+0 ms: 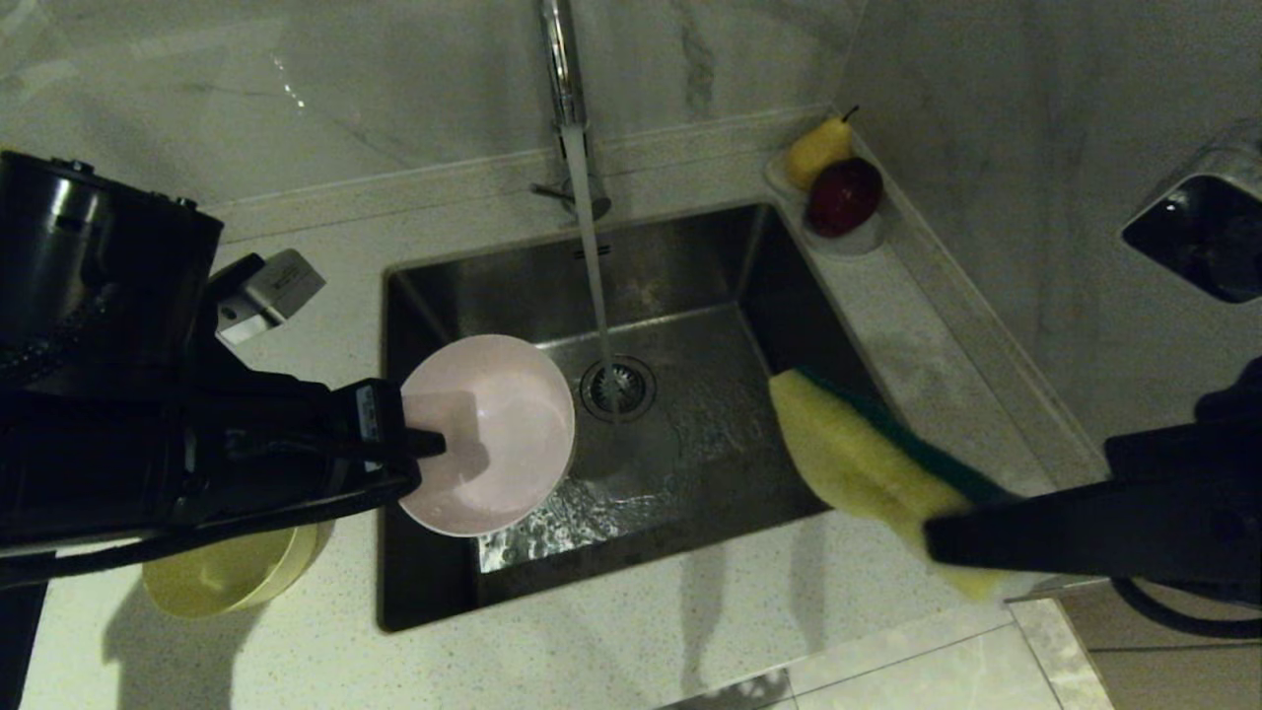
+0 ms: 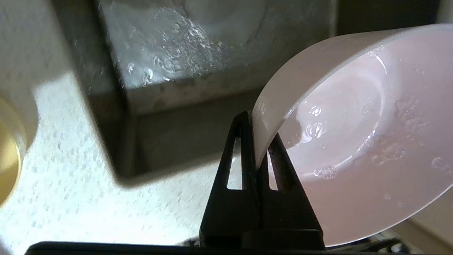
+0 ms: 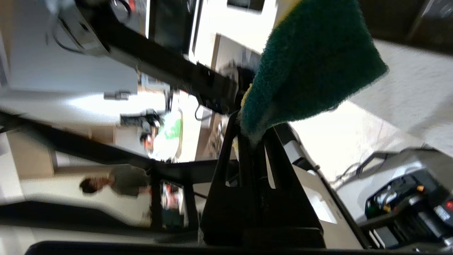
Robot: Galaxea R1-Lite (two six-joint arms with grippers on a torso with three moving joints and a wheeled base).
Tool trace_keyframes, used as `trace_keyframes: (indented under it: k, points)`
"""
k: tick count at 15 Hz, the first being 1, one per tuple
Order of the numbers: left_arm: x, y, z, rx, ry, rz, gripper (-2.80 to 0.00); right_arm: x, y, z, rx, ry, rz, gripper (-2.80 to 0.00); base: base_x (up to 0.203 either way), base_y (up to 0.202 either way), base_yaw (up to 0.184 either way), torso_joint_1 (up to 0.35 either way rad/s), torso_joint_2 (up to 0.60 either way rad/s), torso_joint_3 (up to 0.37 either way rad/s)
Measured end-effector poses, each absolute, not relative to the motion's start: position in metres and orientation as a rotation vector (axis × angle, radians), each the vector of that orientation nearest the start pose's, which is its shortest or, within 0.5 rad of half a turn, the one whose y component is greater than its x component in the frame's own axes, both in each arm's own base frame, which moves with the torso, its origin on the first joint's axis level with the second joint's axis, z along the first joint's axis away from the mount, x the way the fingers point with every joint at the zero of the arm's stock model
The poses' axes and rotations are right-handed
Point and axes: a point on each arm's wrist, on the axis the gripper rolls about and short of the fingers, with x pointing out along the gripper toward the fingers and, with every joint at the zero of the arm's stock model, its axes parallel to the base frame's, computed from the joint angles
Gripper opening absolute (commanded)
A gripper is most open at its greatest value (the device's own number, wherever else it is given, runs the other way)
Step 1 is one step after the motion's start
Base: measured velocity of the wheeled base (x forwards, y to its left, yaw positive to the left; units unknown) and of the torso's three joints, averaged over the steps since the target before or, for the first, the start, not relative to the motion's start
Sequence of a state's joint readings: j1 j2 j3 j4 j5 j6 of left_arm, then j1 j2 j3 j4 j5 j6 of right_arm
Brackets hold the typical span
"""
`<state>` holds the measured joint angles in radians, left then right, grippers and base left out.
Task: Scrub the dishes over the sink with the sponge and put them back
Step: Wipe the bowl
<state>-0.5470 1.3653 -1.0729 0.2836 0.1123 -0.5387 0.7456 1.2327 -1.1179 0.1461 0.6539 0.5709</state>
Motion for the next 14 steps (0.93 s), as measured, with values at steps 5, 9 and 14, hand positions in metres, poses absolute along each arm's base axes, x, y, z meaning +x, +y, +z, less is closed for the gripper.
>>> trace_keyframes:
  k: [5,9,14]
  points:
    - [0.188,-0.115,0.251,-0.294,0.594,-0.205,-2.80,0.131,0.184,0.307,0.396,0.726,1.262,-2.80,0.000,0.000,0.000,0.000,0.00,0.000]
    - [0.183,-0.126,0.237,-0.231,0.545,-0.198,-2.80,0.149,0.219,0.304,0.380,0.766,1.272,-2.80,0.000,0.000,0.000,0.000,0.00,0.000]
    - [0.178,-0.138,0.228,-0.183,0.517,-0.238,-2.80,0.161,0.251,0.286,0.353,0.835,1.265,-2.80,0.000,0.000,0.000,0.000,0.00,0.000]
